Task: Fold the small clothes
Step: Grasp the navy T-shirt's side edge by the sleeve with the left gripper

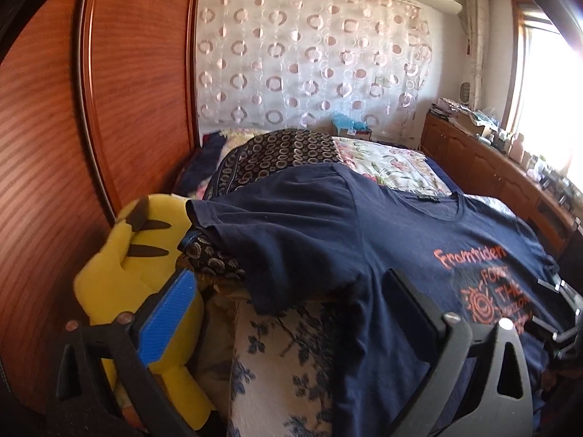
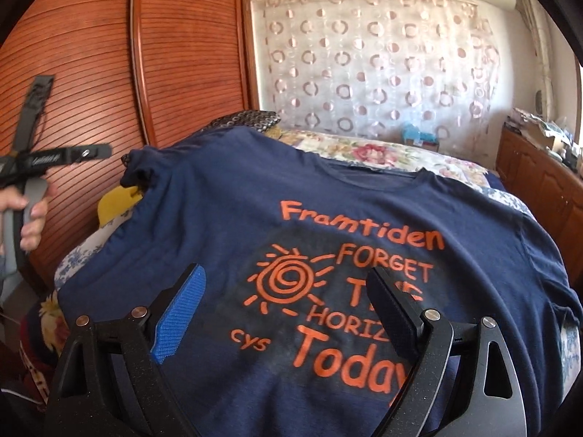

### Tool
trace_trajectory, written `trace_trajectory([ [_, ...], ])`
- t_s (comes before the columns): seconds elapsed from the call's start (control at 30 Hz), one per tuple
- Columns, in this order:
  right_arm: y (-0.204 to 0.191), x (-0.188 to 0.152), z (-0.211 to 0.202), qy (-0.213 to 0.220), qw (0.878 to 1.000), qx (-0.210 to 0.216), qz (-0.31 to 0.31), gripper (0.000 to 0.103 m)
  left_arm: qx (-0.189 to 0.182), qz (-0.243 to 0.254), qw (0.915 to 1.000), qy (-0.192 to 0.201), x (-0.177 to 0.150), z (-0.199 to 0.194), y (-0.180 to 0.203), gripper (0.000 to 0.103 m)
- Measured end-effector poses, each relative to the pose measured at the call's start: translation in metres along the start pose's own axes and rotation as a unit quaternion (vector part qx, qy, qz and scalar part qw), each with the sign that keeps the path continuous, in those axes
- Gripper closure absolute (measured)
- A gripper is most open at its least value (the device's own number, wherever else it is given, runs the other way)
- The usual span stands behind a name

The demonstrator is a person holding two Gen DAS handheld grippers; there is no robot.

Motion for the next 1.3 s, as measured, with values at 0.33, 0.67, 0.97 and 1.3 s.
trace_trajectory([
  [0.33, -0.003, -0.004, 0.002, -0.005, 1.000, 0.001, -0.008, 0.012, -0.015, -0.040, 0.9981, -0.046, 0.021, 0.042, -0.022, 0.038],
  [0.67, -0.003, -0.005, 0.001, -0.004, 1.000, 0.003, -0.012, 0.012, 0.015, -0.021, 0.9958, -0.088, 0.014, 0.068, -0.031, 0.071],
  [0.97, -0.002, -0.005, 0.002, -0.003, 1.000, 0.007, -0.007, 0.012, 0.021, 0.039, 0.9988, -0.021, 0.044, 0.038, 0.002, 0.098],
  [1.3, 0.001, -0.005, 0.005, -0.005, 1.000, 0.010, 0.002, 0.012, -0.052, 0.153, 0.9869, -0.003, 0.079, 0.016, 0.127, 0.097],
])
Point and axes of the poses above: each gripper's, at about its wrist camera, not at the fingertips, and z roughly the way its jaws point, y to its right, x to its top, the point moved 6 cm from there along z, roughly the way its jaws point, and after that the axes turned 7 degrees about x, right-handed, at the moved point
